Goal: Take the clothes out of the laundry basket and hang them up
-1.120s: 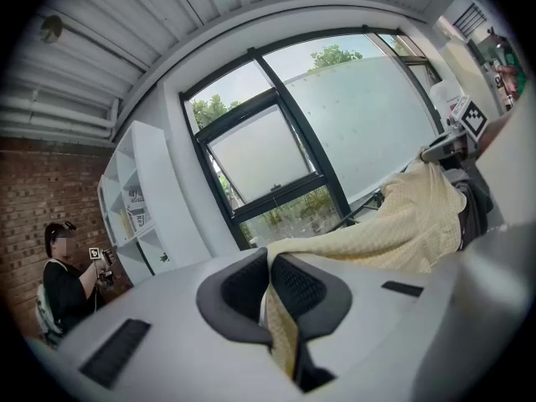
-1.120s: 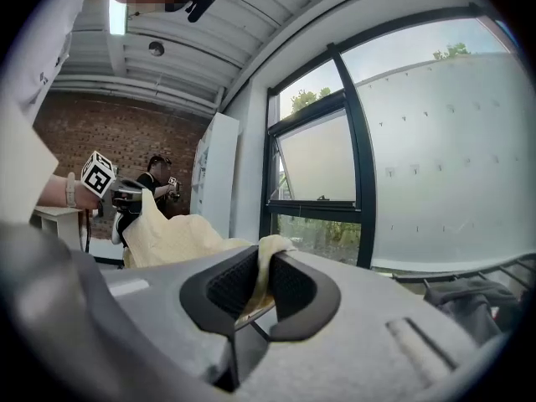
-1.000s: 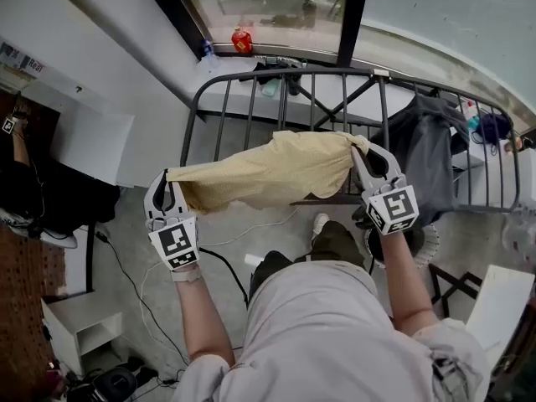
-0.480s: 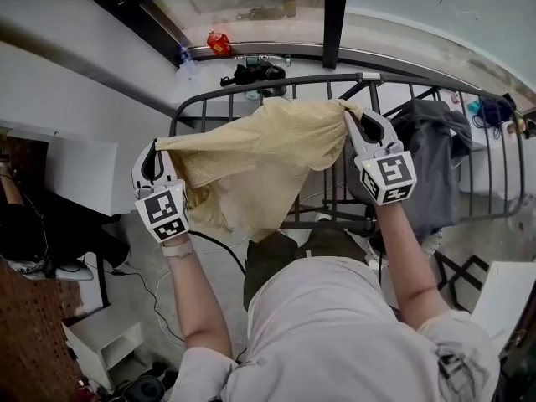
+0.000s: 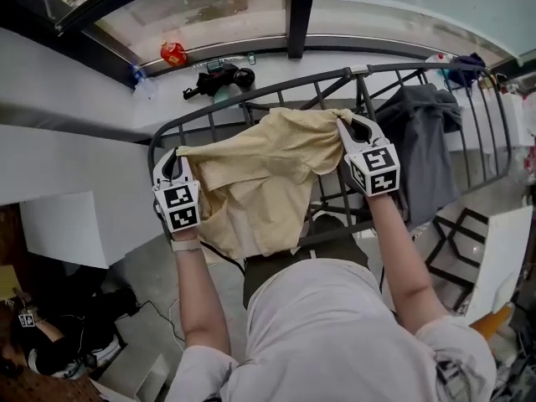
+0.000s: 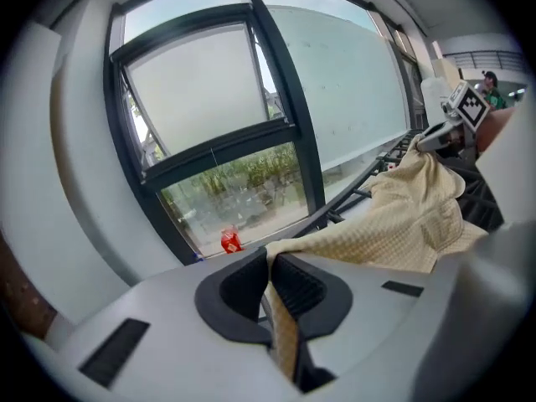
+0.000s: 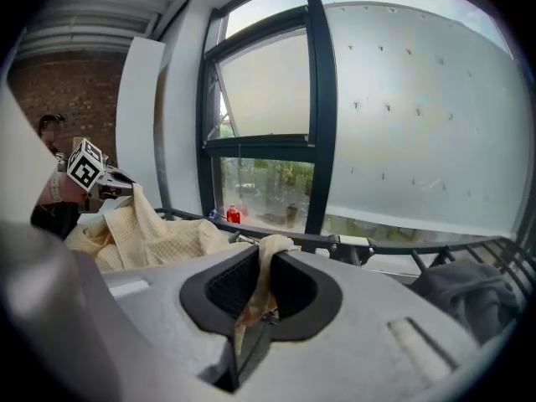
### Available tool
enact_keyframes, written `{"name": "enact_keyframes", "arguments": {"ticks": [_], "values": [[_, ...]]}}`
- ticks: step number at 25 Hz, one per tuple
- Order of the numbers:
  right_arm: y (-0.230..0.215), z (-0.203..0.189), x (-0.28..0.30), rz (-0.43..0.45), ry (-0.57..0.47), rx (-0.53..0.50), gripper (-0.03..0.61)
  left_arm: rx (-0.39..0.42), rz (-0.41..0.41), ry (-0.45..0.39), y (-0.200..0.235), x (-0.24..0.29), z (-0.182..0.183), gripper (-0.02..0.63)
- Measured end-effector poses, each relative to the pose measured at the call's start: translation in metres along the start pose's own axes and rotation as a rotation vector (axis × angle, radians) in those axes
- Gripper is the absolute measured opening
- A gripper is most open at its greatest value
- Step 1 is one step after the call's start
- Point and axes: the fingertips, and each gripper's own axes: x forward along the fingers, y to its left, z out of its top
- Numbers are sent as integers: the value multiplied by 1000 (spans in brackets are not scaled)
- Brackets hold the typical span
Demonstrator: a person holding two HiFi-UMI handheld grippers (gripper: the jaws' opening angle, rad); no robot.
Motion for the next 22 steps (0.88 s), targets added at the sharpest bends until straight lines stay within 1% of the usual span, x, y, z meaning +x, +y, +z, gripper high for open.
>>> {"name": "enact_keyframes", "arguments": {"ticks": [3, 7, 8, 9, 10, 11, 12, 13, 15, 18, 22], "values": [[1, -17, 11, -66, 65, 11, 35, -25, -94, 28, -3, 29, -21, 9], [9, -33, 16, -111, 112, 48, 63, -45, -198, 37, -11, 51, -41, 16], [11, -34, 16, -124, 114, 56, 72, -53, -217, 34, -11, 54, -43, 40], [11, -34, 15, -140, 115, 65, 83, -64, -237, 31, -12, 56, -45, 79], [10, -34, 14, -156, 117, 74, 100, -78, -258, 28, -14, 57, -45, 118], [10, -34, 12, -171, 122, 83, 141, -90, -278, 25, -16, 58, -46, 144], [10, -34, 10, -183, 128, 92, 199, -96, -295, 23, -19, 58, -46, 159], [10, -34, 6, -192, 128, 102, 230, -95, -308, 19, -21, 56, -46, 162], [11, -29, -4, -206, 108, 112, 239, -83, -322, 2, -26, 49, -42, 167], [12, -16, -27, -222, 38, 98, 239, -75, -324, -40, -30, 31, -30, 170], [20, 5, -64, -186, -81, 99, 239, -82, -312, -127, -36, -4, -6, 170]]}}
